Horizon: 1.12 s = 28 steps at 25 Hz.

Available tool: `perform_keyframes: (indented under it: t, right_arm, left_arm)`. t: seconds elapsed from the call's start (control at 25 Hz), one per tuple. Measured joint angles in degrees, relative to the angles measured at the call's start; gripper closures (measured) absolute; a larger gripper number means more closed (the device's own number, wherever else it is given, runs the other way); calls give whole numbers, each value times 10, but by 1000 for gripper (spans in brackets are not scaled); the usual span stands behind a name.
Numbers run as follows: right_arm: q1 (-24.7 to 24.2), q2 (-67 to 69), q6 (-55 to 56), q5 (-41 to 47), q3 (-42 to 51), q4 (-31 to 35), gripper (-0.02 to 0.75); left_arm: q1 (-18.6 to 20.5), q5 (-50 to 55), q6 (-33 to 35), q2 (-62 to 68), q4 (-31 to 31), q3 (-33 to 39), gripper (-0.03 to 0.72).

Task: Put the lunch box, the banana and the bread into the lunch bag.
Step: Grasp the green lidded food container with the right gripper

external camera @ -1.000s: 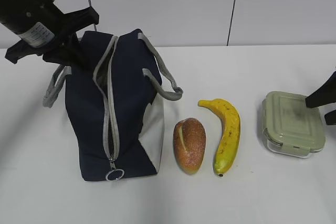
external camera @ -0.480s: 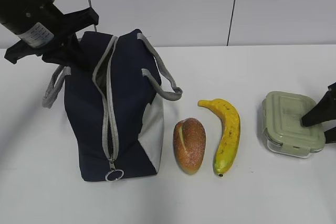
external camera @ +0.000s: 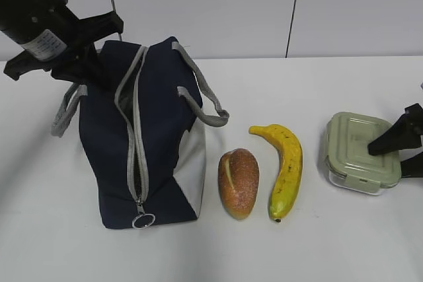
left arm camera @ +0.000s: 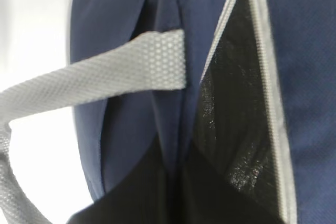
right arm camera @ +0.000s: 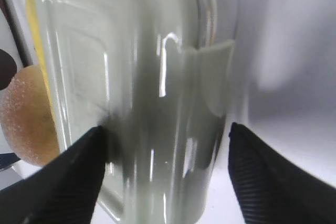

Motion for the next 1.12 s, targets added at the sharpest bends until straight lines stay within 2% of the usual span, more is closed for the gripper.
perform_keyframes:
  t: [0.6, 1.12]
  right_arm:
    - [0, 7, -71, -10, 0, 117, 204]
    - [0, 57, -79, 24, -16, 126, 215]
  left_arm:
    - [0, 1, 0, 0, 4, 0, 690]
    - [0, 2, 0, 0, 6, 0, 690]
